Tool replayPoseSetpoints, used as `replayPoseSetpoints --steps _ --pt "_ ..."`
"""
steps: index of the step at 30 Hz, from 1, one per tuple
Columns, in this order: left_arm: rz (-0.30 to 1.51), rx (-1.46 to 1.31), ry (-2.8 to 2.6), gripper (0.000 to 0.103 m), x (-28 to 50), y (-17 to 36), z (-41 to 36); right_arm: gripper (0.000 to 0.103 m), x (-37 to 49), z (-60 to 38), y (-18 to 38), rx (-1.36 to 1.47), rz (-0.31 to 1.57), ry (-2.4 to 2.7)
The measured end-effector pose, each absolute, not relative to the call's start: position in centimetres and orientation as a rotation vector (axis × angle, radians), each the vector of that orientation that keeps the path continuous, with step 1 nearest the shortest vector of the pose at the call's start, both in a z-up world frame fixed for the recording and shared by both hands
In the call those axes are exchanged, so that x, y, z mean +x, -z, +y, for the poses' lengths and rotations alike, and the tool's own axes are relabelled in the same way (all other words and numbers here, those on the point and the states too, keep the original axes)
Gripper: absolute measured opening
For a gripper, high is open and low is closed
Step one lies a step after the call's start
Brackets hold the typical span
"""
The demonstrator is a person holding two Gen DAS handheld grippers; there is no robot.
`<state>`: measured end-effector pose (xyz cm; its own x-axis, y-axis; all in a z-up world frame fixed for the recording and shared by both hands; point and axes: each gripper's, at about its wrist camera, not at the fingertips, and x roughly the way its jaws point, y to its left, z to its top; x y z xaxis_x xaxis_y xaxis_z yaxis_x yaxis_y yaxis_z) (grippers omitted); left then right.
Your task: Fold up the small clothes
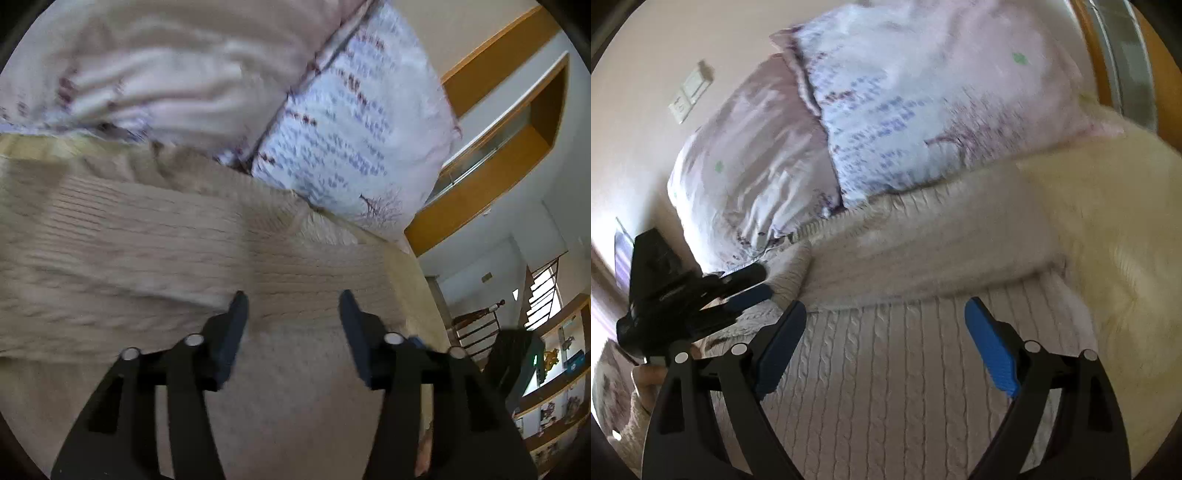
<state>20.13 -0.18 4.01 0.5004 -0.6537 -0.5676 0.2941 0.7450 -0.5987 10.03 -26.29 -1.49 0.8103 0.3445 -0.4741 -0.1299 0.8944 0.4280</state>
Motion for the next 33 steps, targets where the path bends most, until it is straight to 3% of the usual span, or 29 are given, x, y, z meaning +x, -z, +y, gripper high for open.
replayPoseSetpoints --steps 1,6,9,20,23,24,26,33 --pt "0.851 -0.457 0.577 0.062 19.8 -4.5 0.9 0.088 10.4 -25.4 0.6 0.341 0.565 -0.287" --pt "0.808 -0.455 0.378 0.06 18.4 -4.4 9.0 0.065 12.7 -18.9 -1.8 0.091 0.55 -0.441" --pt "0.84 -0.486 0.294 0.06 18.1 -2.7 12.1 0.058 14.6 -13.4 -2.4 -0.07 0.541 -0.525" --pt "0.872 -0.46 0.272 0.055 18.0 -0.2 13.9 0.052 20.2 -1.5 2.2 -0.379 0.657 -0.562" --pt "0.868 -0.463 0.282 0.055 18.1 -0.1 14.0 0.029 21.1 -2.4 2.8 -0.317 0.678 -0.555" --pt "0.867 -0.466 0.285 0.056 18.1 -0.1 14.0 0.013 21.1 -2.9 2.6 -0.288 0.68 -0.545" --pt "0.868 -0.471 0.288 0.057 18.1 -0.1 14.1 0.007 21.2 -4.5 1.8 -0.2 0.674 -0.533" --pt "0.868 -0.471 0.292 0.062 18.0 -0.2 13.9 0.007 18.8 -16.4 -1.0 0.262 0.581 -0.353"
